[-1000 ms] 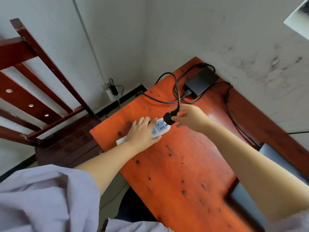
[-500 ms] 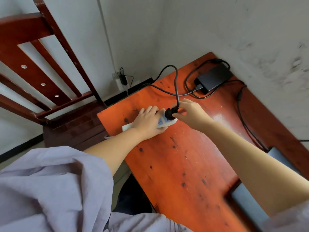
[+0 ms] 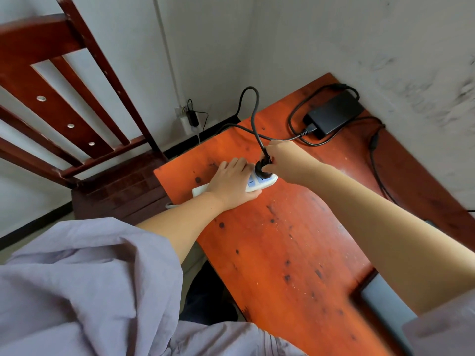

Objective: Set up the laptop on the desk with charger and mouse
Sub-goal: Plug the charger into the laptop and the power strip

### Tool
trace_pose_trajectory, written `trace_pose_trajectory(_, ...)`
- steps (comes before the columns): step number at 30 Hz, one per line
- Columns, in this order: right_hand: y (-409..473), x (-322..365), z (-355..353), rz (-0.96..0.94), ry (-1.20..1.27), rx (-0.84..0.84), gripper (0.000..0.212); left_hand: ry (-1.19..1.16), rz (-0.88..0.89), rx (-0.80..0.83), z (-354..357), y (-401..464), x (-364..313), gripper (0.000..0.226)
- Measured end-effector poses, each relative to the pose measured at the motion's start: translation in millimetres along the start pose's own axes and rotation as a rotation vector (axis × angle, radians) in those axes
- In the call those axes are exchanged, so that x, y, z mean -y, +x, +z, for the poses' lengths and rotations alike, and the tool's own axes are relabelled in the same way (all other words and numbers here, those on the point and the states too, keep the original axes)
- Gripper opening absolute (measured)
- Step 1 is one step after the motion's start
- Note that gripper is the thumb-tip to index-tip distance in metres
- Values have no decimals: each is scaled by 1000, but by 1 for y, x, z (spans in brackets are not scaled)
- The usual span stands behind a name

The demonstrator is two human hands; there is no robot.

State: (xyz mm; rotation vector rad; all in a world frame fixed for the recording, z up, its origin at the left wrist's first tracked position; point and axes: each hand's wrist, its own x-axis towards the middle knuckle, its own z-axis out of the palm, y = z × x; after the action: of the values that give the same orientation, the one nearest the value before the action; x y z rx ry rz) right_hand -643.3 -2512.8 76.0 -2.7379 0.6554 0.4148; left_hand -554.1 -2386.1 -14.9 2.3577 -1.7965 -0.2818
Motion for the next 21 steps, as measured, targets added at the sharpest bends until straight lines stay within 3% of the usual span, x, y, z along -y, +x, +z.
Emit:
trace_pose_trajectory(8, -20, -4, 24, 15, 144, -126, 17, -36, 0, 7, 2, 1, 1, 54)
trace_pose_trajectory(21, -21, -2, 37, 56, 136, -169, 21, -32, -34, 58, -2, 0, -2, 55)
